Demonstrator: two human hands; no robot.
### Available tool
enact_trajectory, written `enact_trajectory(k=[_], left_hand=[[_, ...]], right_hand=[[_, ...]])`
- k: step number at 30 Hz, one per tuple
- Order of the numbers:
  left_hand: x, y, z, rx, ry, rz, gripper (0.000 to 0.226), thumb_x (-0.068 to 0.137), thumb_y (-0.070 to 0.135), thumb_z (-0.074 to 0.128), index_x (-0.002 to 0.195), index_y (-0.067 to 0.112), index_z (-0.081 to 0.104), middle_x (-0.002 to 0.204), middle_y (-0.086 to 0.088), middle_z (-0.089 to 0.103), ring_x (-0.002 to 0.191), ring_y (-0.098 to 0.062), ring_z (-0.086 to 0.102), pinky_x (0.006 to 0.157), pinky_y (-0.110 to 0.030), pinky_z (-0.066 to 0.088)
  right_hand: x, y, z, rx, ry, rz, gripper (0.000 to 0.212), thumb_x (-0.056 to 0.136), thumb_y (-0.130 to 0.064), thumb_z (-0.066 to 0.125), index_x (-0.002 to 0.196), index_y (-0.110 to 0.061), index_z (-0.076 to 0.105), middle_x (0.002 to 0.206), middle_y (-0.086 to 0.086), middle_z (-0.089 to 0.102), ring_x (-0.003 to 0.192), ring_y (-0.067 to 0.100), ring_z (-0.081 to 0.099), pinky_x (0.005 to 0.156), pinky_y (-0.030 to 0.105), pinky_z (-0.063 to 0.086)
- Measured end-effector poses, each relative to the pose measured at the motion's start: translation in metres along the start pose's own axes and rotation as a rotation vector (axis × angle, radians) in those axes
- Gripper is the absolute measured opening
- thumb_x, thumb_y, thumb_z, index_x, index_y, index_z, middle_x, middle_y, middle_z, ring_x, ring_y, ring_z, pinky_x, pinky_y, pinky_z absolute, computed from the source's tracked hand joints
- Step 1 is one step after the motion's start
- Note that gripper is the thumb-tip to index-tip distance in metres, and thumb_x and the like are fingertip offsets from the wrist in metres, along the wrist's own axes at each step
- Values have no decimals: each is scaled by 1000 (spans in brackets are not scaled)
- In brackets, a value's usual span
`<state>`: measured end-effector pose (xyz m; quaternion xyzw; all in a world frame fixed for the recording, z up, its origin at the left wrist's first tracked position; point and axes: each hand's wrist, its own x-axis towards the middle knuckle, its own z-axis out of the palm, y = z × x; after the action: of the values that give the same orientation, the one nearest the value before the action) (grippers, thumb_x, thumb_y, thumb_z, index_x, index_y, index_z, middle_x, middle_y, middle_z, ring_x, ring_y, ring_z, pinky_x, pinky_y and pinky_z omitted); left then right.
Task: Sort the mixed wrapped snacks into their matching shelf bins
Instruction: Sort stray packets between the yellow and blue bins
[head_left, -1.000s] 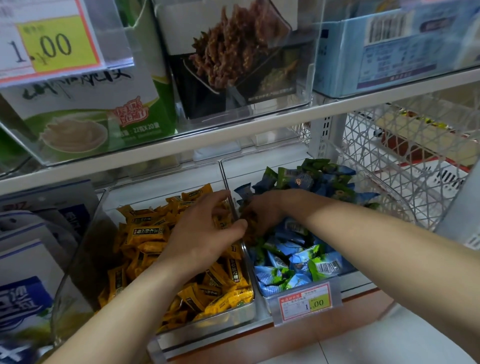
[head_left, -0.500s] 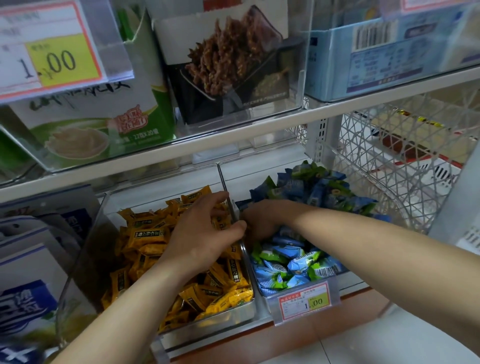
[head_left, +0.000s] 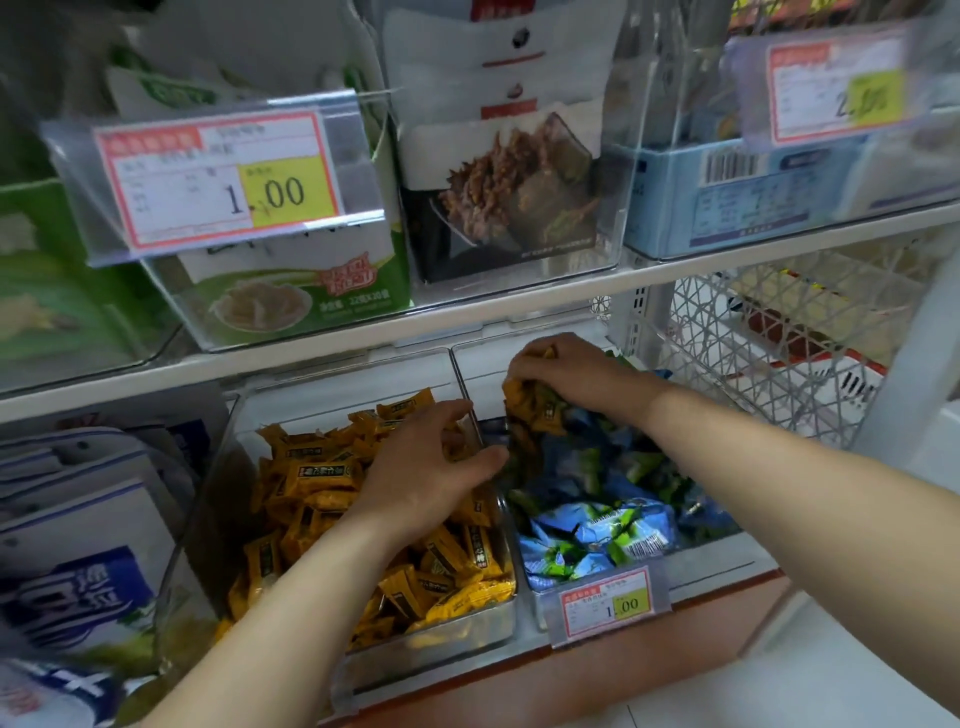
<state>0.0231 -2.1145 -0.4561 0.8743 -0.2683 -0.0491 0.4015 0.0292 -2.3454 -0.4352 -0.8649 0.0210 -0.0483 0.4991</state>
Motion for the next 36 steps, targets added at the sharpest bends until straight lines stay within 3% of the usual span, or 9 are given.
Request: enact_trajectory(k=[4, 8, 12, 14, 17, 21, 27, 33, 36], left_hand=[[2, 11, 4, 88, 84, 15, 72, 79, 63, 67, 142, 36, 45, 144, 8, 48, 129, -15, 47, 104, -33, 41], [1, 41, 17, 175, 258, 220, 58, 80, 58, 66, 132, 37, 52, 131, 7, 54, 121, -16, 50, 90, -25, 40], [1, 62, 41, 88, 122, 244, 79, 72, 67, 64, 140, 36, 37, 129, 6, 61, 116, -16, 58, 93, -32, 50], [3, 66, 50, 69, 61, 255, 89, 70, 67, 67, 143, 43, 22, 129, 6, 62, 114, -17, 60, 93, -35, 52], [7, 66, 54, 16, 83, 287, 85, 77, 59, 72, 142, 52, 17, 129, 6, 60, 114, -15, 59, 94, -33, 51], [12, 67, 57, -31, 50, 324, 66, 91, 53, 59, 142, 55, 17, 135, 6, 51, 117, -14, 55, 96, -28, 45], [13, 76, 66, -117, 180, 290, 47, 94, 51, 49, 136, 51, 27, 114, 12, 44, 83, 8, 52, 71, -3, 37], [25, 66, 61, -240, 230, 212, 23, 92, 35, 67, 109, 40, 53, 91, 10, 67, 82, -12, 68, 73, -42, 59], [26, 66, 61, -307, 244, 172, 23, 88, 32, 72, 101, 44, 57, 89, 26, 66, 78, 1, 67, 70, -30, 60]], right_hand=[[-22, -5, -19, 142, 158, 6, 19, 88, -35, 65, 81, -21, 77, 83, -3, 76, 79, 12, 70, 73, 26, 50], [-44, -11, -27, 305, 259, 98, 26, 87, -36, 64, 91, -12, 73, 90, 11, 73, 82, 28, 65, 67, 32, 45], [-67, -15, -17, 578, 250, 185, 23, 91, -30, 61, 76, -16, 73, 79, 15, 65, 71, 29, 59, 62, 36, 42], [-73, -14, -13, 699, 228, 219, 26, 91, -29, 59, 75, -16, 73, 83, 17, 68, 77, 32, 62, 69, 38, 47], [-80, -11, -13, 854, 162, 278, 28, 93, -30, 55, 97, -7, 69, 107, 22, 71, 93, 34, 69, 86, 43, 55], [-83, -11, -13, 991, 113, 306, 35, 94, -31, 52, 81, -8, 75, 88, 15, 75, 73, 26, 73, 60, 31, 59], [-79, -15, -4, 1092, 111, 282, 26, 94, -28, 58, 91, -6, 71, 81, 13, 73, 69, 23, 71, 56, 28, 56], [-72, -9, -1, 923, 208, 265, 25, 93, -30, 64, 101, -6, 65, 77, 11, 68, 60, 20, 62, 45, 25, 47], [-71, -4, -1, 810, 222, 253, 25, 91, -31, 66, 93, -7, 69, 75, 10, 70, 59, 22, 64, 46, 26, 47]])
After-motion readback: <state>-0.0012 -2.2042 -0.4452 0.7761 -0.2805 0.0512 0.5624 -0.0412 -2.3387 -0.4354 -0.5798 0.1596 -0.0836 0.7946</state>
